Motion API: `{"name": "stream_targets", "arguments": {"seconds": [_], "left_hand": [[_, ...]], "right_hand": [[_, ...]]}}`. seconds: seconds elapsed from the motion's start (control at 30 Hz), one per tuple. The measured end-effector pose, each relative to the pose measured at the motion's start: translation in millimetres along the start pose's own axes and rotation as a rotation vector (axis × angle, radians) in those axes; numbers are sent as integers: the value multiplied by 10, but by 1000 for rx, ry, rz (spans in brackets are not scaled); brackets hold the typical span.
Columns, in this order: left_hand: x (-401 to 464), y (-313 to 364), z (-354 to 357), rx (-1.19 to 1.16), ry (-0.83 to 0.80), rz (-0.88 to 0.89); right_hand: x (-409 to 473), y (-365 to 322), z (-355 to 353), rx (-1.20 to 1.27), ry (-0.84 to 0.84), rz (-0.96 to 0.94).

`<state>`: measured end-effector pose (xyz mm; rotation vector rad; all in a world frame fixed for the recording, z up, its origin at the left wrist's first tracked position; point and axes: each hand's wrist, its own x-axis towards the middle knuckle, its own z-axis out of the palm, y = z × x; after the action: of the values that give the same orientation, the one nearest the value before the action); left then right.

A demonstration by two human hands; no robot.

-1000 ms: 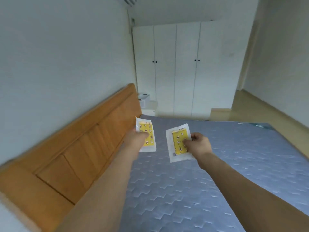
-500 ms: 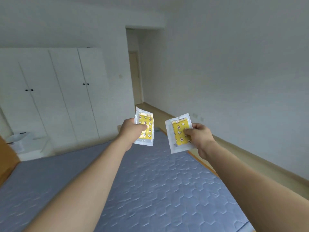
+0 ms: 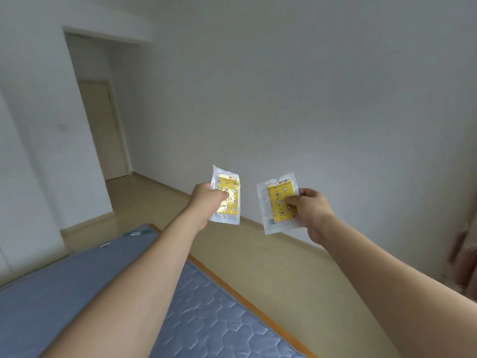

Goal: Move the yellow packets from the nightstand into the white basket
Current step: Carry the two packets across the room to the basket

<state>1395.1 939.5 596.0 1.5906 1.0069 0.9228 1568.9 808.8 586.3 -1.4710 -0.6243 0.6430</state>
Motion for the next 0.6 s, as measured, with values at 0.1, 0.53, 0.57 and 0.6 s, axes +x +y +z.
{"name": "stream_targets", "arguments": {"seconds": [0.1, 0.53, 0.57, 0.6], "left_hand": [[468, 157, 648, 1, -46, 33], [2395, 511, 3490, 66, -132, 83], [2560, 571, 3655, 71, -132, 75], [2727, 626, 3804, 66, -128, 70]], "right_hand": [[607, -46, -441, 7, 68, -3], [3315, 64, -2329, 44, 162, -17], [3531, 40, -2443, 51, 161, -11], [3748, 18, -2537, 60, 155, -8]]}}
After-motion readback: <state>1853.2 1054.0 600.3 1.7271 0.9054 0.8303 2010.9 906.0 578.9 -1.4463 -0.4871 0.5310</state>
